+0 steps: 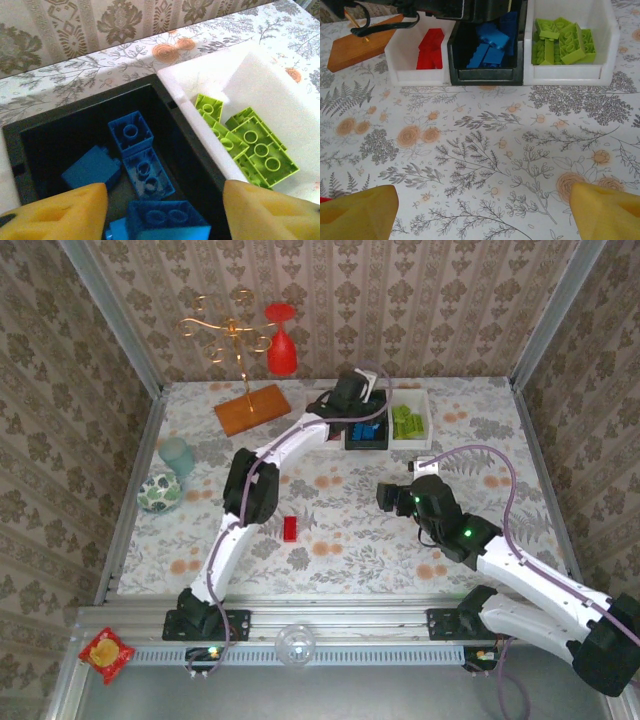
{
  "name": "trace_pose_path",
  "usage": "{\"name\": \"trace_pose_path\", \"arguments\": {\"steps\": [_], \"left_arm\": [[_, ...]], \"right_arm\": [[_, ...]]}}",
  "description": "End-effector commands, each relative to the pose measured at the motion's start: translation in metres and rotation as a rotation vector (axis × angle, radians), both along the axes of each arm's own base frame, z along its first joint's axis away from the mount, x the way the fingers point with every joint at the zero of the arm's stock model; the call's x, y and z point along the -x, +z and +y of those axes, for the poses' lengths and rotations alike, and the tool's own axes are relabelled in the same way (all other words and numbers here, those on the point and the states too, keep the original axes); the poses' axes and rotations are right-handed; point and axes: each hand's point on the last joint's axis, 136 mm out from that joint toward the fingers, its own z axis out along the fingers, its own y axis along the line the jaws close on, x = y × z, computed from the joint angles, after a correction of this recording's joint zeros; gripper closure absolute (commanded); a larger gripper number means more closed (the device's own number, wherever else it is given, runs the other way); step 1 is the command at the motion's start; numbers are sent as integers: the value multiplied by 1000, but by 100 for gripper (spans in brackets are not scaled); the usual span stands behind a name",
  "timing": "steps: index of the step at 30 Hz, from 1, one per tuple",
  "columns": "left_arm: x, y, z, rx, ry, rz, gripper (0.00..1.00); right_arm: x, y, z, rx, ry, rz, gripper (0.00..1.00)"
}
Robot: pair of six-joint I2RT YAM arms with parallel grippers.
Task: Sort the legos into containers by color
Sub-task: Place the lego in the container, then pick up the lego from the middle-left of the table.
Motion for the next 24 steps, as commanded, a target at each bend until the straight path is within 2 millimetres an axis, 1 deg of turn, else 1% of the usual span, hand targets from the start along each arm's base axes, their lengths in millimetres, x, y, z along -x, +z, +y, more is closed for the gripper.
{"name": "trace_pose_path", "arguments": {"steps": [1,3,6,7,9,11,12,13,14,16,18,20,21,23,24], "left_arm": [[10,27,3,-7,-46,21,29],[16,37,9,-5,-48,15,28],[34,55,24,1,-53,3,28],[43,62,32,5,-54,-5,28],[67,65,53,-4,-53,-10,28],[93,61,87,-25,-9,-5,28],[105,56,102,-29,7,8,28],[122,42,123,-43,30,46,28],[138,33,142,-55,60,81,28],[168,13,175,-95,112,151,28],[198,-7,201,-149,161,219,27],[225,-22,222,-201,205,279,26],[234,-27,229,-216,222,300,25],[252,-40,240,-238,248,348,24],[258,-46,244,-246,255,369,23]], "right_arm": [[1,-2,-9,29,-28,0,10],[1,-3,-9,24,-28,1,10],[0,-6,-2,9,2,6,10],[0,-7,2,3,16,9,10],[0,-9,10,-8,52,20,10],[1,-11,18,-13,83,28,10],[1,-13,21,-13,92,32,10],[1,-15,22,-10,97,37,10],[0,-17,24,-3,100,44,10],[-1,-18,23,12,94,46,10],[-3,-17,22,21,89,40,10],[-5,-14,26,10,100,35,10],[-5,-14,31,-1,117,37,10],[-3,-13,51,-43,205,37,10],[-1,-13,61,-70,251,34,10]]}}
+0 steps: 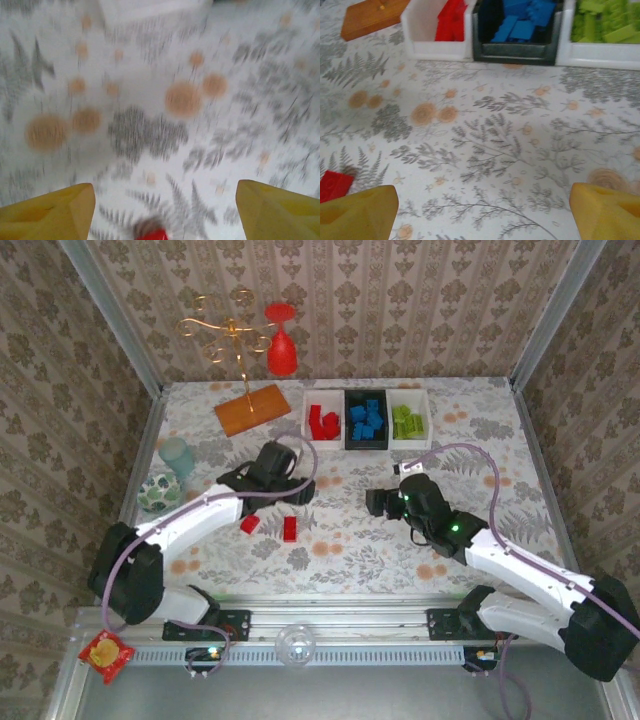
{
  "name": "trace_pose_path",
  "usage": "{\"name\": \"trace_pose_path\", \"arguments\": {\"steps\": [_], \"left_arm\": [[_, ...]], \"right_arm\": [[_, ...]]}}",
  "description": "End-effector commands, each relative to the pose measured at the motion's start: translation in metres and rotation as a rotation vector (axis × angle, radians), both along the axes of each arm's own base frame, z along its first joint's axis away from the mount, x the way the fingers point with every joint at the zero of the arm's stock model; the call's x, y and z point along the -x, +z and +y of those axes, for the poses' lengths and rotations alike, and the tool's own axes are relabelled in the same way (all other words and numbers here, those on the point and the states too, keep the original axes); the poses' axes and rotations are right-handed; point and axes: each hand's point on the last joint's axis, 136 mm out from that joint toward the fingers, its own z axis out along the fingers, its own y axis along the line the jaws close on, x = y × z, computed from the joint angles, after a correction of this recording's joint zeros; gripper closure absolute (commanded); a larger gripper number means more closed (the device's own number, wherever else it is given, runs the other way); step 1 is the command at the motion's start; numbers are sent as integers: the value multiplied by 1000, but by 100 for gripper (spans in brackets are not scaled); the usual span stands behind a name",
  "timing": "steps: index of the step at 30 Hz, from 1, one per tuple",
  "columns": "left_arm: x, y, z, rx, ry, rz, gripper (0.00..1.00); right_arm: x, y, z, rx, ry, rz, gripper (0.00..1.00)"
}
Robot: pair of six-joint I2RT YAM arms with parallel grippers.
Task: Sort the legos into containers by color
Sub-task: Pick up the lego from the middle-left of the table.
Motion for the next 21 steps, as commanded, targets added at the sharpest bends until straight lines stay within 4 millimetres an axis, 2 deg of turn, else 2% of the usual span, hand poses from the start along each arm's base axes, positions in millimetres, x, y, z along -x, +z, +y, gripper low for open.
{"name": "trace_pose_path", "arguments": {"steps": [1,6,11,14,21], "left_arm": [[26,-26,27,-65,101,110,23],[46,-59,16,-43,81,235,23],[57,-86,22,-111,97,294,31],[60,-95,16,-121,89,307,37],[62,-112,19,-183,98,300,49]], "right_arm": [[4,11,41,-108,176,-22,10],[16,5,71,-144,323,29,9],[36,2,96,-200,493,76,7],[38,-3,96,-194,498,89,6],[30,-4,83,-158,424,61,3]]}}
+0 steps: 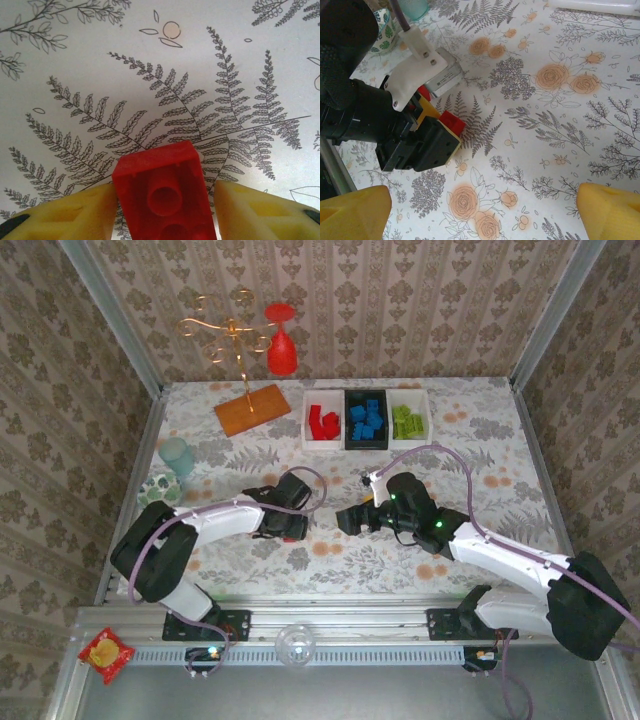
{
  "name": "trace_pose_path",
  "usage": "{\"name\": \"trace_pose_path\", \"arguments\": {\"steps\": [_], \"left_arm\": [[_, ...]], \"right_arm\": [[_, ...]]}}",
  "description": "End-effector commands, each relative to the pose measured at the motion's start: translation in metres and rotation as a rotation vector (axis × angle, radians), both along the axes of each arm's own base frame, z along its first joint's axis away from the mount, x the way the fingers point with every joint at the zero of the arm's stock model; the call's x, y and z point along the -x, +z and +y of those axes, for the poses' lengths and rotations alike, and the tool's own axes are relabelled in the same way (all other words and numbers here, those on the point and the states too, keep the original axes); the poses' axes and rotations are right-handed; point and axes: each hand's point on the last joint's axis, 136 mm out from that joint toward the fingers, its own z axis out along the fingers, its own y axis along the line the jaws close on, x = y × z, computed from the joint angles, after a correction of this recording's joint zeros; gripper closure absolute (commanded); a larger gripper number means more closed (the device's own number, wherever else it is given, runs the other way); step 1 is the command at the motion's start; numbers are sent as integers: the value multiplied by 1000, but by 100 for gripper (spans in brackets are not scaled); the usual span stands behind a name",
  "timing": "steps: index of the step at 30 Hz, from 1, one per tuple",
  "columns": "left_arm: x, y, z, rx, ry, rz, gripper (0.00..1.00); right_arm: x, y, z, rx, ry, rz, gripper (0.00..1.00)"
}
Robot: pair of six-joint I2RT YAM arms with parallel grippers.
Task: Sort the legos into containers by color
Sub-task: Pick up the lego from the middle-left of the table, then place the lego in the container.
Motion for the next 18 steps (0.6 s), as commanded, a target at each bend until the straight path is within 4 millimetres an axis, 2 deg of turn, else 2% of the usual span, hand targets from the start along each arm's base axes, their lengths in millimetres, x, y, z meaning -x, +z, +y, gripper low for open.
{"name": "trace_pose_path", "arguments": {"steps": [1,6,9,12,15,18], "left_arm": [[3,-11,1,-16,17,4,52],[-9,-5,-4,0,22,-55,62],[-26,11,-14,29,13,-121,64],[-56,46,-28,91,7,-245,67],[-97,92,-45,172,-3,-376,68],[-143,126,-57,203,-11,-477,67]], "right_arm": [[-3,6,-4,10,-20,-43,2],[-7,7,-12,30,-64,-57,1],[-10,7,-18,47,-99,-62,1],[-15,7,-30,79,-166,-71,0],[-25,7,-50,124,-285,-83,0],[-31,10,-63,151,-363,-91,0]]}}
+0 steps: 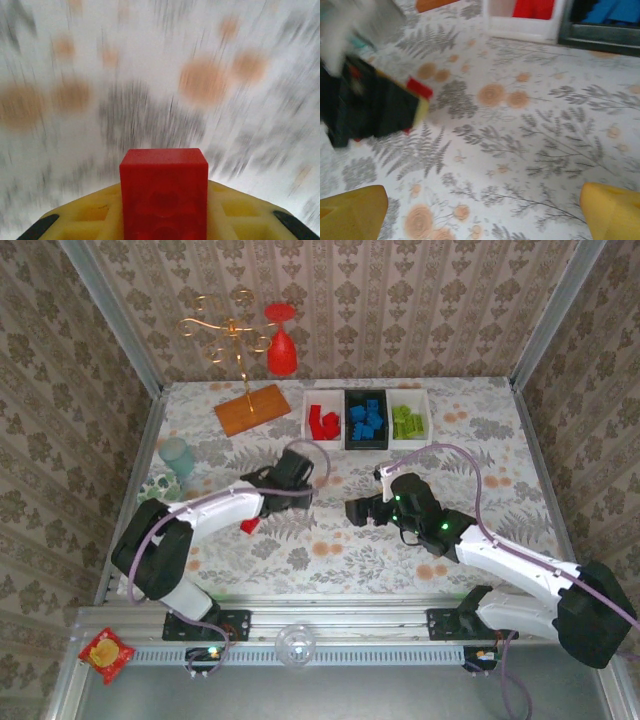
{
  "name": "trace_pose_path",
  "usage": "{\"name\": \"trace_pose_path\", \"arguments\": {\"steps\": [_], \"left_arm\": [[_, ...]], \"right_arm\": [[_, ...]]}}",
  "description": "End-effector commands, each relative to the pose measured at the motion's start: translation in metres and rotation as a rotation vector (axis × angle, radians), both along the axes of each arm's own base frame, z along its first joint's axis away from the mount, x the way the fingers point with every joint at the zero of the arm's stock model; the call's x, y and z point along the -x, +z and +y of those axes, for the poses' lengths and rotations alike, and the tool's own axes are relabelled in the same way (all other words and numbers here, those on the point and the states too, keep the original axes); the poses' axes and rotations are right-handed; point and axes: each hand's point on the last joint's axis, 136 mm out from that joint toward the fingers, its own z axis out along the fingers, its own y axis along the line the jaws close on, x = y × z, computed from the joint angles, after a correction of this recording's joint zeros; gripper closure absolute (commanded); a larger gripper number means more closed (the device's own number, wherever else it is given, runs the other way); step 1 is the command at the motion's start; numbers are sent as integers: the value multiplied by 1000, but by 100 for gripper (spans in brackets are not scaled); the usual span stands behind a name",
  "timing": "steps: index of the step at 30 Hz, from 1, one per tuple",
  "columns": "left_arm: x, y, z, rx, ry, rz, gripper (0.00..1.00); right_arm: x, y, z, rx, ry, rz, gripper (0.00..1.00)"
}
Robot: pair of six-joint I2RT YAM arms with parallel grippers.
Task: Sort the legos into containers by color
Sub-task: Place the lego in the container.
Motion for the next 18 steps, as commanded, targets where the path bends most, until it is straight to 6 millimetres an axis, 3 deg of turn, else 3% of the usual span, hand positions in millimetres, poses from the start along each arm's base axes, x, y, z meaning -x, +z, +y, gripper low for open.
{"name": "trace_pose_path", "arguments": {"steps": [1,4,9,14,18], "left_arm": [[-63,52,-19,59,-19,-199,67],[-104,62,-28,88,-12,-231,67],[-156,52,-50,39,-41,-244,65],[-193,30,-55,-31,-25,-230,64],[-210,20,-55,-75,-21,-221,59]], "right_arm": [[-9,6,-24,43,-142,-22,0],[-9,11,-28,28,-160,-41,0],[-7,17,-34,24,-176,-62,0],[-5,19,-36,29,-175,-63,0],[-4,18,-37,31,-178,-64,0]]}}
